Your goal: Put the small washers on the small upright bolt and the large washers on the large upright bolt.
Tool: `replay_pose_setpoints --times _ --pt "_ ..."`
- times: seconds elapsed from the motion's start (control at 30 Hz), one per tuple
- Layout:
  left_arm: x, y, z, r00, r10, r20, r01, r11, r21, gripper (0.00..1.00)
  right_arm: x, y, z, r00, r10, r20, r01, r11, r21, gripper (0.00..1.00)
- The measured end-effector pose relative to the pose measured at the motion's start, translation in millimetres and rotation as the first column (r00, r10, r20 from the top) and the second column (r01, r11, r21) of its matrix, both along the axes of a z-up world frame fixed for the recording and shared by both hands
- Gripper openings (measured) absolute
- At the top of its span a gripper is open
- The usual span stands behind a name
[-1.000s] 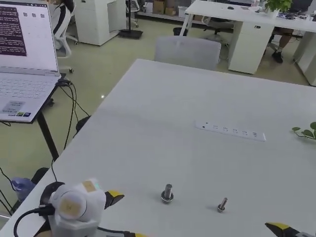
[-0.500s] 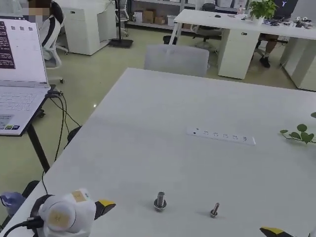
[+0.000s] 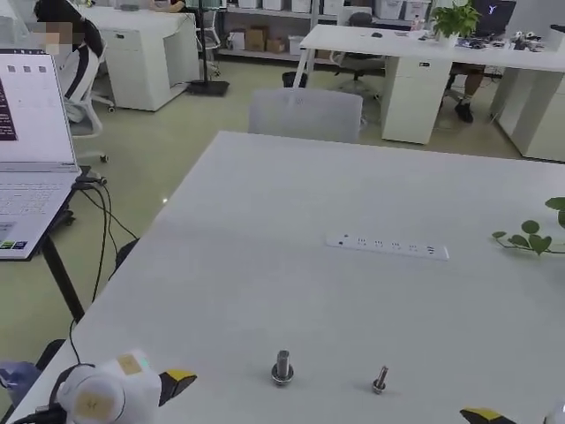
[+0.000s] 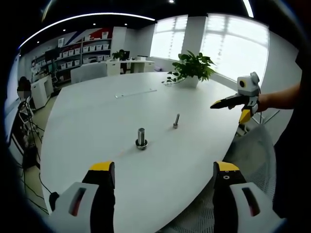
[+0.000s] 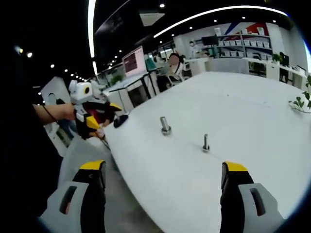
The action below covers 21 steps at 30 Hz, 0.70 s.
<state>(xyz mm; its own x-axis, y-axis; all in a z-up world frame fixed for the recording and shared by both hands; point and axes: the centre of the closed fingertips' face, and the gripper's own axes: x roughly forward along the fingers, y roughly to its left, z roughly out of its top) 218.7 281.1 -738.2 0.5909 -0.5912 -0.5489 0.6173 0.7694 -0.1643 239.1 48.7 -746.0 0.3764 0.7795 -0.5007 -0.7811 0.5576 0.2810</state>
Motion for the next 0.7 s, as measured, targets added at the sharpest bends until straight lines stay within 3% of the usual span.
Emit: replay_pose_setpoints --times 0.47,0.7 --pt "-1.8 -6.7 -0.8 1.000 0.009 -0.011 -0.009 0.999 -0.031 0.91 -7.7 -7.0 -9.3 1.000 0.004 -0.014 -0.004 0.999 -0.041 1.00" --pt "-4.5 -8.9 -0.6 1.000 -0.008 -0.018 0.008 1.000 -0.018 0.95 -7.0 -10.2 -8.8 1.000 0.001 -0.015 -0.002 0.999 -0.054 1.00"
